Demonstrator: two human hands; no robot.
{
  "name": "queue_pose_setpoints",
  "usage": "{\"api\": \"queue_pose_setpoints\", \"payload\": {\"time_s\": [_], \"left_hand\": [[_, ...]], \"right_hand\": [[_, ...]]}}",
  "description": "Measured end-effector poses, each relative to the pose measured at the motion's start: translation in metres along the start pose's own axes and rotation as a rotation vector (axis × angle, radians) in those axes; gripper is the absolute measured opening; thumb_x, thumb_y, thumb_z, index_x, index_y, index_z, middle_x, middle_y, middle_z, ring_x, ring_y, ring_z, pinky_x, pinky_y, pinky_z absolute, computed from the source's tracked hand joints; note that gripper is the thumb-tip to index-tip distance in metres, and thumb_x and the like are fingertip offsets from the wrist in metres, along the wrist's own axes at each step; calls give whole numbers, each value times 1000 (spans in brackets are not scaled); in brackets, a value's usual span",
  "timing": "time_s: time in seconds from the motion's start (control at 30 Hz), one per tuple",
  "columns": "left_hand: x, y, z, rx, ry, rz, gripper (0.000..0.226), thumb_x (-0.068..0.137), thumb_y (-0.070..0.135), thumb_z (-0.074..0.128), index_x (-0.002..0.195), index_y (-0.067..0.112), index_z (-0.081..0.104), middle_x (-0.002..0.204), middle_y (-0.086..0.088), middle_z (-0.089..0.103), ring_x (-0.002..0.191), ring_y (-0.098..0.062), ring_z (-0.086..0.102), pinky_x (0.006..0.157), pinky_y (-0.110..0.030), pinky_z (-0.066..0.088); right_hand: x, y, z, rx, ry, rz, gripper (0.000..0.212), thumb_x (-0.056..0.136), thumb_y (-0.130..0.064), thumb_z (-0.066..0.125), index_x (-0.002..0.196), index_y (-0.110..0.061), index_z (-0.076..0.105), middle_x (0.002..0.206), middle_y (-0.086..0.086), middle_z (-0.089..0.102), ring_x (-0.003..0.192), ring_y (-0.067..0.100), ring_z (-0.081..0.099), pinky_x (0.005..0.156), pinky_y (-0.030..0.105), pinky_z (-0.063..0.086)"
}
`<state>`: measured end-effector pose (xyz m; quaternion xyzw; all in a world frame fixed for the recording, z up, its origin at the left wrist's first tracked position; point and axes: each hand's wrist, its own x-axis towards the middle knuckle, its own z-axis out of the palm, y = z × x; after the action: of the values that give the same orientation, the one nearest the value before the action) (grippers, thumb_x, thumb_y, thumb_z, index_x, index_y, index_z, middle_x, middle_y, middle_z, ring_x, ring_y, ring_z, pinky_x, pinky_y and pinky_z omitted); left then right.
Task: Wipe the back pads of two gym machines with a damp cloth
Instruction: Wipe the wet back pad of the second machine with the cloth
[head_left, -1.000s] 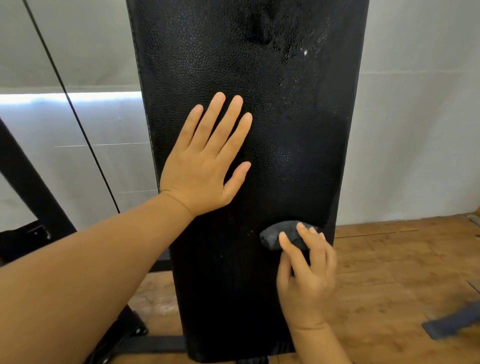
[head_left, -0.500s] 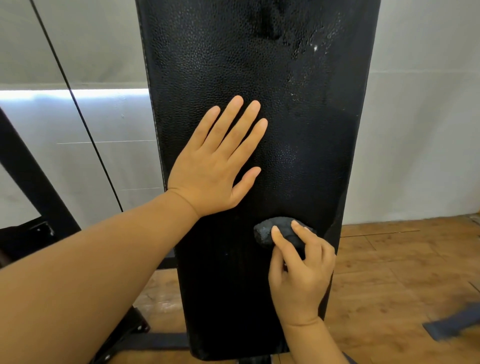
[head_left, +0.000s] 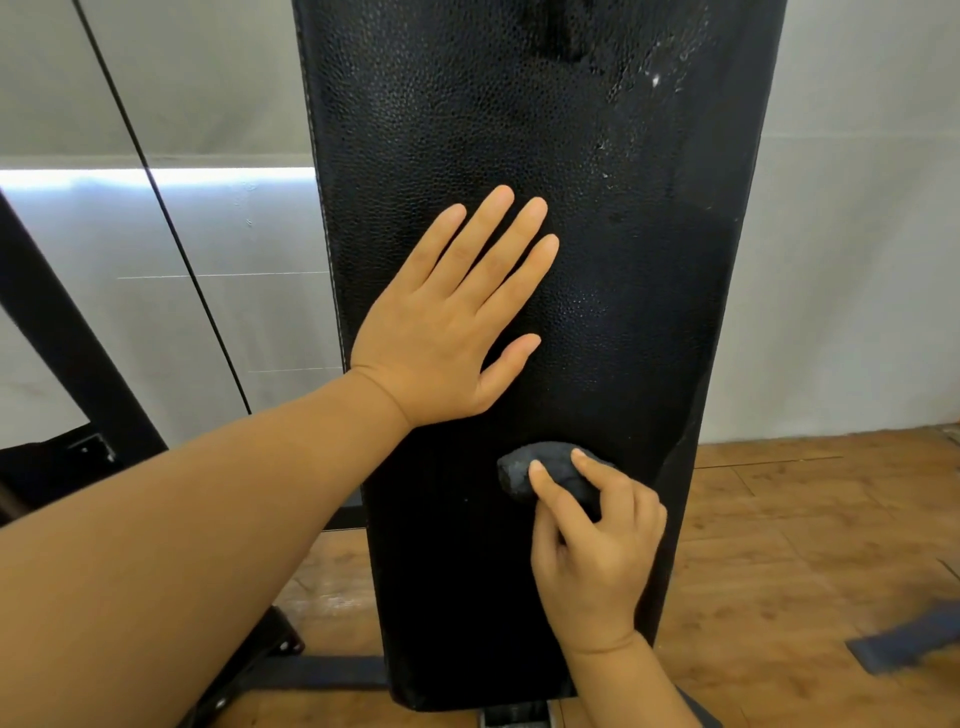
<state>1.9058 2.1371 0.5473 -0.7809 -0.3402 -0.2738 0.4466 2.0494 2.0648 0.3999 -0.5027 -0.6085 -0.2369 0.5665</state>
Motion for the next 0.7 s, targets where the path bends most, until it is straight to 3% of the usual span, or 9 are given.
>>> {"api": "queue_pose_setpoints", "payload": {"time_s": [0.13, 0.3, 0.47, 0.7], "left_hand": [[0, 0, -1, -6, -8, 16, 63, 95, 41, 42, 146, 5, 34, 152, -17, 29, 141, -36, 23, 117, -48, 17], [-1, 0, -2, -22, -10, 27, 64, 95, 42, 44, 146, 5, 34, 152, -17, 29, 141, -36, 24, 116, -49, 19], [-1, 1, -1, -18, -7, 30, 64, 95, 42, 42, 146, 5, 34, 152, -17, 29, 141, -36, 24, 116, -48, 19], [-1, 1, -1, -6, -22, 34, 63, 96, 42, 40, 147, 5, 32, 152, -17, 28, 142, -36, 23, 117, -48, 18]], "right_hand": [[1, -5, 4, 0, 6, 13, 22, 86, -14, 55, 101, -23, 69, 110, 5, 53, 89, 24, 49, 78, 29, 33], [-30, 0, -5, -32, -137, -60, 24, 84, -19, 55, 92, -19, 77, 110, 4, 51, 88, 23, 48, 78, 28, 32], [-33, -10, -2, -8, -133, 39, 24, 81, -22, 55, 89, -20, 77, 108, 0, 51, 88, 20, 47, 76, 27, 30], [-15, -31, 9, 37, -79, -59, 27, 82, -16, 56, 106, -29, 57, 107, 1, 50, 88, 19, 47, 73, 30, 34]]}}
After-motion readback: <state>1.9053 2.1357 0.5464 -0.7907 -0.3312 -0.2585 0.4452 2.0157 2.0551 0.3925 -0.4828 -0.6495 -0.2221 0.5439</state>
